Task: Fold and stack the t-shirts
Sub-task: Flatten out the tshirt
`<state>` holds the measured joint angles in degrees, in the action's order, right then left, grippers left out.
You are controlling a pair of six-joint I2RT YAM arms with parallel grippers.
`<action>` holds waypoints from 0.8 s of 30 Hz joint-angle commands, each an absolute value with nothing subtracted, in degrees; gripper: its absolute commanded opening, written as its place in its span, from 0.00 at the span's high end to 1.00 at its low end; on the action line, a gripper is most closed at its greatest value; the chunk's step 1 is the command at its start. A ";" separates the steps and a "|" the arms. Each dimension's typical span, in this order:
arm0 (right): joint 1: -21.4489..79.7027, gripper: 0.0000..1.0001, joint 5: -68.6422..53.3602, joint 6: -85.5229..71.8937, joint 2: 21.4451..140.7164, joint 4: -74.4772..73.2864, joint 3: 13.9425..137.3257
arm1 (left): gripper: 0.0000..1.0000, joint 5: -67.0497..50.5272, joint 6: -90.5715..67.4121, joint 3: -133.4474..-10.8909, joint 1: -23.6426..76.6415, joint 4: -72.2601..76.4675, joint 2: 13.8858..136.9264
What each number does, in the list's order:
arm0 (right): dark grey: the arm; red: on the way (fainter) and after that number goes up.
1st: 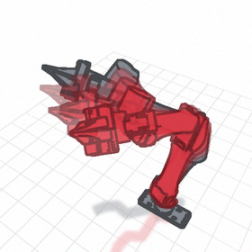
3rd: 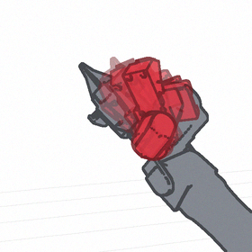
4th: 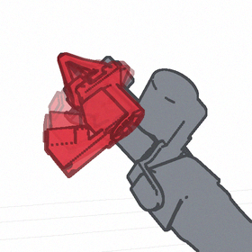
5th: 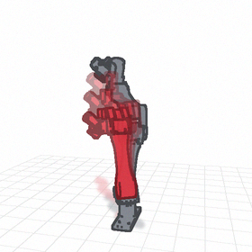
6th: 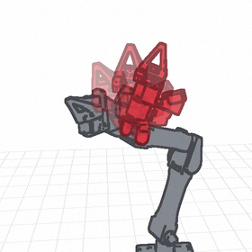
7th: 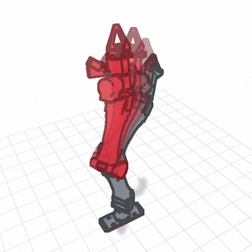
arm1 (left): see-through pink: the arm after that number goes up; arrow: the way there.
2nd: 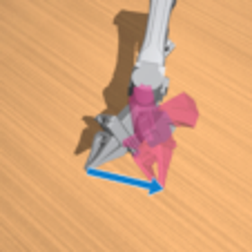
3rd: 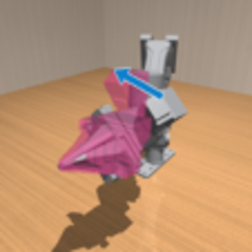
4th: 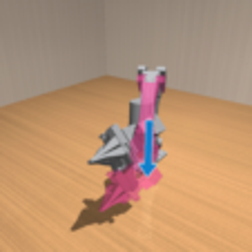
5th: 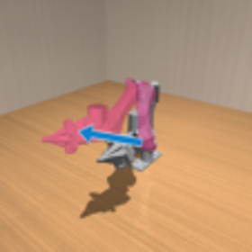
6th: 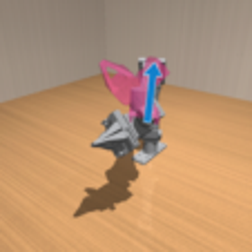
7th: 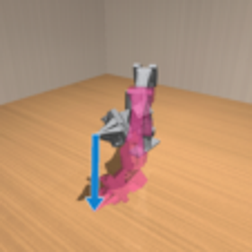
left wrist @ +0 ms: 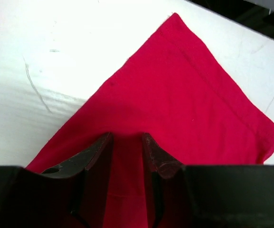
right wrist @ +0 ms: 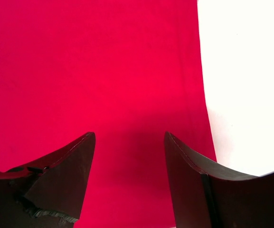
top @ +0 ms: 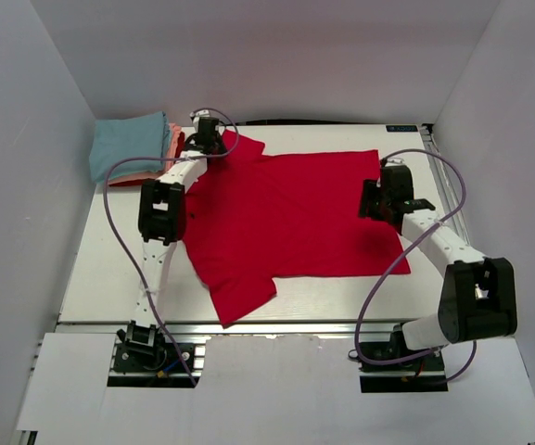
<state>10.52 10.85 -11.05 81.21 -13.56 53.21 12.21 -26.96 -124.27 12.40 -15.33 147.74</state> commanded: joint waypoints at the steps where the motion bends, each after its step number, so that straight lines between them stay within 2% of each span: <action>1: 10.37 0.34 11.52 -11.95 81.38 -12.31 52.12 | 0.58 10.81 -25.93 -127.60 10.99 -18.37 151.08; 7: 10.37 0.34 10.03 -11.69 82.53 -10.99 50.80 | 0.55 4.14 -23.82 -132.54 10.81 -17.76 153.20; 11: 10.72 0.34 8.88 -11.51 82.53 -8.97 49.40 | 0.51 -2.46 -23.29 -126.32 11.25 -12.93 146.88; 18: 11.16 0.33 9.40 -10.98 79.81 -9.40 50.27 | 0.39 3.85 -20.30 -119.19 11.51 -19.76 131.76; 20: 11.25 0.32 10.28 -11.34 77.18 -10.54 51.32 | 0.39 6.84 -19.78 -118.57 11.51 -25.12 127.28; 23: 11.25 0.31 14.06 -13.27 71.47 -14.23 51.77 | 0.39 12.73 -20.39 -111.39 11.51 -29.88 117.54; 24: 11.25 0.24 15.63 -14.23 68.41 -16.07 51.07 | 0.39 15.01 -20.83 -103.61 11.43 -29.71 114.12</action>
<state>11.07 10.98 -12.27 75.55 -13.69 49.69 7.62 -21.04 -112.27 11.60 -24.27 127.61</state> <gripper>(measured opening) 0.728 0.613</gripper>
